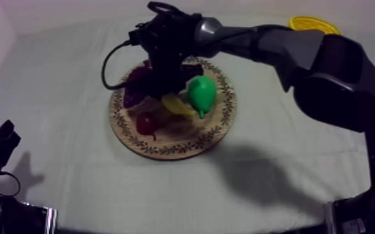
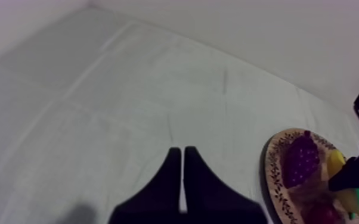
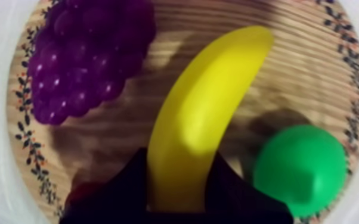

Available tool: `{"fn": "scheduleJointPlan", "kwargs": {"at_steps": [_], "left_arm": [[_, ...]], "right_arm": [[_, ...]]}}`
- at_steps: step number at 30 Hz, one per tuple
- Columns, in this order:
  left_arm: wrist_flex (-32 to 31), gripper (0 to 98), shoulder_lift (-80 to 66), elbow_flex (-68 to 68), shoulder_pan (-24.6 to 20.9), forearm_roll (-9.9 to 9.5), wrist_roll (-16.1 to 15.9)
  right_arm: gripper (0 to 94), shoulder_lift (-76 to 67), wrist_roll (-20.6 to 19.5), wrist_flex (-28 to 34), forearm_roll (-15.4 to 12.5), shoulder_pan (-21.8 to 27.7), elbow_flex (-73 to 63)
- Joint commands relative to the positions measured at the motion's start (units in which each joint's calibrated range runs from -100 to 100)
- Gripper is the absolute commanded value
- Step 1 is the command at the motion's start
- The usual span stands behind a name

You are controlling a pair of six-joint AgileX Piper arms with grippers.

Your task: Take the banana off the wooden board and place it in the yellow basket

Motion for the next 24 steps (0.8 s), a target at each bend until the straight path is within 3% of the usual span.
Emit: {"fn": "scheduleJointPlan", "kwargs": {"at_steps": [1,8,15,24], "left_arm": [[0.0,0.1,0.0,0.0,0.0,-0.03,0.0],[0.0,0.1,0.0,0.0,0.0,-0.03,0.0],[0.0,0.1,0.0,0.0,0.0,-0.03,0.0],[0.0,0.1,0.0,0.0,0.0,-0.03,0.0]], "right_arm": [[14.6,-3.6,-0.1,0.9,0.4,0.0,1.4],[15.4,-15.4,0.0,2.8,2.4,1.6,6.3],[15.3,-27.5,2.4,2.6,4.4,6.4,10.2],[15.6,-37.7,7.7,-6.2,5.5,16.8,17.8]]}}
